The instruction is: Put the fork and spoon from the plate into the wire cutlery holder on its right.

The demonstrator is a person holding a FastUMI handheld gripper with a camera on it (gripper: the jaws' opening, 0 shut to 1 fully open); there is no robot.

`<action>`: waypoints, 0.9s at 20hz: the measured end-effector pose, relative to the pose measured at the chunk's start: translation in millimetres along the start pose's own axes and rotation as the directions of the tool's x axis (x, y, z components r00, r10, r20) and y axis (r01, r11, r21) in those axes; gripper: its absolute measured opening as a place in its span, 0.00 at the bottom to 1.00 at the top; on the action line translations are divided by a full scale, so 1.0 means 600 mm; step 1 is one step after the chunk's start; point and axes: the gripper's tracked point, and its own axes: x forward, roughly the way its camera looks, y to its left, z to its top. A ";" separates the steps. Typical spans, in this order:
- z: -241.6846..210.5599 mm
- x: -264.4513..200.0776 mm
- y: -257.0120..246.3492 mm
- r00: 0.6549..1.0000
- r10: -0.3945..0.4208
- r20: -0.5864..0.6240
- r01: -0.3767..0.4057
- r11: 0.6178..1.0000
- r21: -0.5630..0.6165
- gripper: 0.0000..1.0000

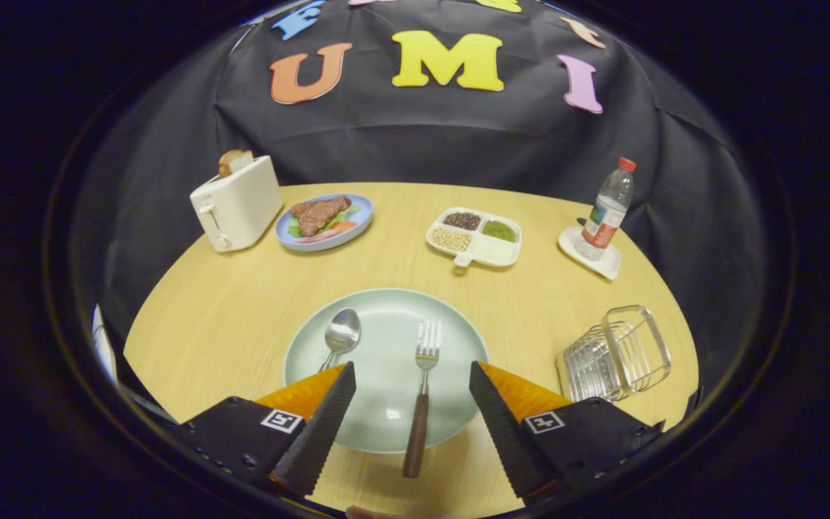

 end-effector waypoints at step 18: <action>-0.072 0.073 -0.006 0.964 0.037 -0.265 -0.011 0.995 0.097 0.12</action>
